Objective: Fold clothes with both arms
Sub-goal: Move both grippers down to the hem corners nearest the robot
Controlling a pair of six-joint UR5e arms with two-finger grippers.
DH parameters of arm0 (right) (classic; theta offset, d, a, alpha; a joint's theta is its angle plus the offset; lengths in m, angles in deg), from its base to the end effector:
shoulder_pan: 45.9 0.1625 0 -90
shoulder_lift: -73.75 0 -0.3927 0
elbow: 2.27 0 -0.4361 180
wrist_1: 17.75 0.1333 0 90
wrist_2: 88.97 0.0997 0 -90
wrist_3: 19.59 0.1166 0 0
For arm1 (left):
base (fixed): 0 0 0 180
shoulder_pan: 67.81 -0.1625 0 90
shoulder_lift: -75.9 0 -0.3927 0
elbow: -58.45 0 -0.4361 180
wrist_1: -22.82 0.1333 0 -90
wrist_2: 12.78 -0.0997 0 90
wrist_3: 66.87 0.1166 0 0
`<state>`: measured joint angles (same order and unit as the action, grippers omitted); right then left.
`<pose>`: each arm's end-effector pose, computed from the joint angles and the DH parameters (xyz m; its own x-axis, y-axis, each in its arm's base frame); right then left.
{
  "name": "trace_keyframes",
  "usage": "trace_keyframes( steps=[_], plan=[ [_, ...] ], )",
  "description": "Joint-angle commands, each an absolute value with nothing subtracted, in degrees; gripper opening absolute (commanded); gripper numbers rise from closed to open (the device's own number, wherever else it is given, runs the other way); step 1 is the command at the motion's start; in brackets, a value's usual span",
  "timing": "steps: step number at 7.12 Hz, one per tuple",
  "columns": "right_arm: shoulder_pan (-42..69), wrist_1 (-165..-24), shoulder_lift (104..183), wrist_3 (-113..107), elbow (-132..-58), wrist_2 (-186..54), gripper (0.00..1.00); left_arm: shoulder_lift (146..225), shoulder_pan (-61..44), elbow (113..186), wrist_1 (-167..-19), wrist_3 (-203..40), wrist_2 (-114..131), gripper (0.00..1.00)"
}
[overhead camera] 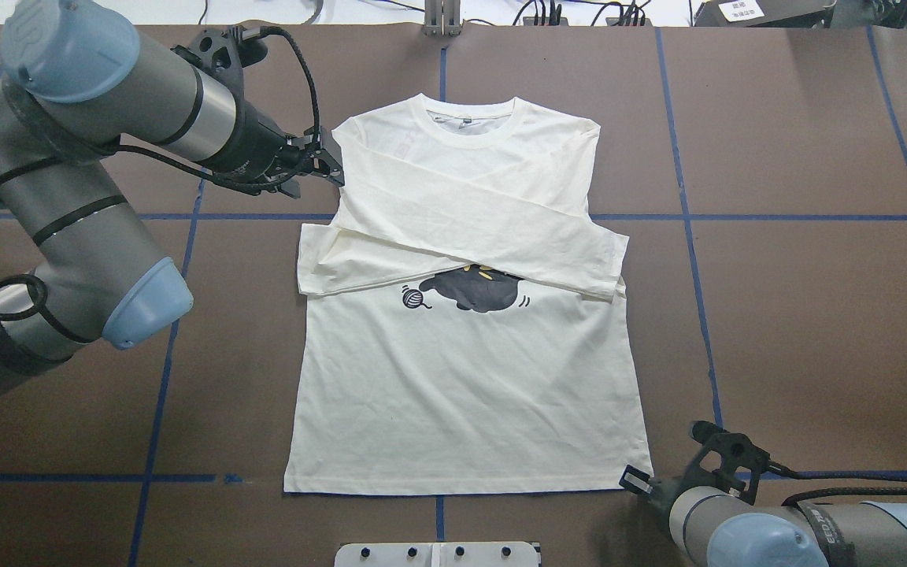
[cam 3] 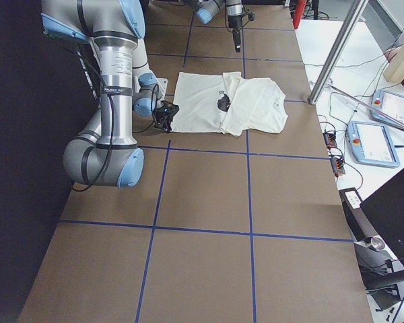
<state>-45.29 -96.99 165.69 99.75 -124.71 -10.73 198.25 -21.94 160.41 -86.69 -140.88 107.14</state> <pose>-0.5110 -0.1625 0.3537 0.5843 0.4860 0.6500 -0.4946 0.8482 -0.1896 0.4034 -0.5238 0.1447 0.3808 -0.0497 -0.9233 0.2138 0.9762 0.0357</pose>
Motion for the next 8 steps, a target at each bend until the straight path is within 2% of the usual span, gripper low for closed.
trace_keyframes(
  steps=[1, 2, 4, 5, 6, 8],
  plan=[
    [-45.5, -97.0, 165.5, 99.6, -125.0, -10.8, 0.00, 197.9, -22.0, 160.8, -86.7, -140.9, 106.0, 0.68],
    [-45.2, -97.0, 165.6, 99.2, -125.7, -10.8, 0.00, 196.2, -23.4, 162.2, -86.4, -142.2, 100.9, 0.68],
    [-44.3, -96.9, 166.0, 99.1, -127.5, -10.7, 0.00, 187.2, -34.7, 171.4, -85.6, -149.7, 87.6, 0.68],
    [-43.7, -96.9, 166.0, 99.1, -127.7, -10.7, 0.00, 181.1, -38.9, 177.7, -84.3, -153.4, 86.7, 0.88],
    [-43.7, -96.9, 166.0, 99.1, -127.9, -10.7, 0.00, 176.9, -44.1, 180.0, -83.5, -158.2, 86.2, 0.82],
    [-43.7, -96.9, 166.0, 99.2, -127.9, -10.8, 0.00, 175.7, -50.0, 177.3, -82.6, -162.3, 85.8, 0.81]
  ],
)
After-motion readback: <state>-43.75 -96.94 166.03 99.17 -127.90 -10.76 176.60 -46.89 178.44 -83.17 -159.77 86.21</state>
